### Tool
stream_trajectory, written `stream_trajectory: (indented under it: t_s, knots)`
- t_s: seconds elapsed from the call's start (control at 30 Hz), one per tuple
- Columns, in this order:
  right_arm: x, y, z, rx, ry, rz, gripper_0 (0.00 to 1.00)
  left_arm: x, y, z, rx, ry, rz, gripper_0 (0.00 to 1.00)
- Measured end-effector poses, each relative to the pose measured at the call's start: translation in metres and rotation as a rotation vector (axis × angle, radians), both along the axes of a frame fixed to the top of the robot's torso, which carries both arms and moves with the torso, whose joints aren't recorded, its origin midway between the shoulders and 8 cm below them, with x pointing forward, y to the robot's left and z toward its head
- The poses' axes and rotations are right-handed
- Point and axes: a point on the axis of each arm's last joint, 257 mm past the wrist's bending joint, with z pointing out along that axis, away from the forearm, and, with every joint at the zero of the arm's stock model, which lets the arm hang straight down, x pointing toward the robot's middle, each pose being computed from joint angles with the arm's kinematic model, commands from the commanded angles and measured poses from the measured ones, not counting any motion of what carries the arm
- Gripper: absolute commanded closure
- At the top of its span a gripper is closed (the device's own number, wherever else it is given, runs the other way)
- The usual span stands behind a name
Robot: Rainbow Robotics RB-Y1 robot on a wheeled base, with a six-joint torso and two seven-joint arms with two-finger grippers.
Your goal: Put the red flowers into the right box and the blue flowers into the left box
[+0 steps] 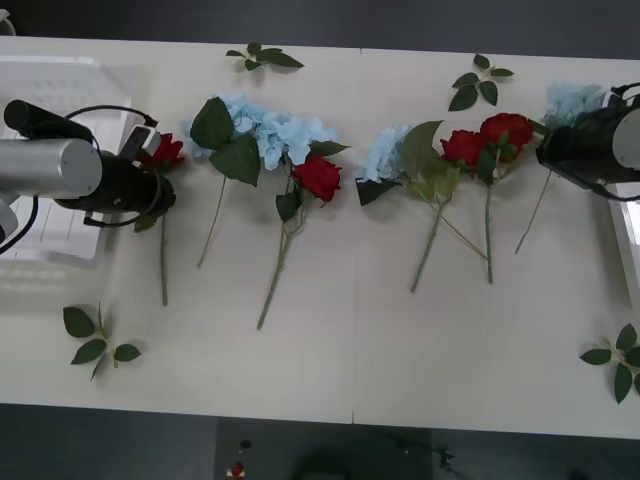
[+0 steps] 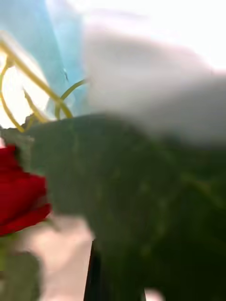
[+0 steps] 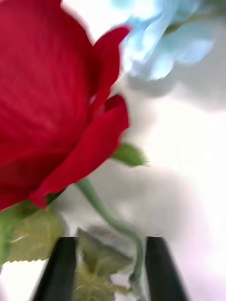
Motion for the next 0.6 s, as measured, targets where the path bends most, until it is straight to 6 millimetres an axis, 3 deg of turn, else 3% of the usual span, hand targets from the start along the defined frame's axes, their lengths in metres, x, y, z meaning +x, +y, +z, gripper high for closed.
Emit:
stream_trajectory:
  t_s: [0.27,0.4,0.6]
  knots:
    - [-0.026,0.031,0.087,0.390,-0.086,0.049,1.00,0.002,-0.002,0.005,0.015,-0.015,-0.015,0.44]
    - [-0.055,0.044,0.112,0.341,-0.160,0.240,1.00,0.004,0.006,0.005,0.063,-0.023,-0.021,0.44]
    - [-0.108,0.086,0.149,0.304,-0.271,0.485,1.00,0.002,0.005,-0.011,0.108,-0.008,-0.027,0.44]
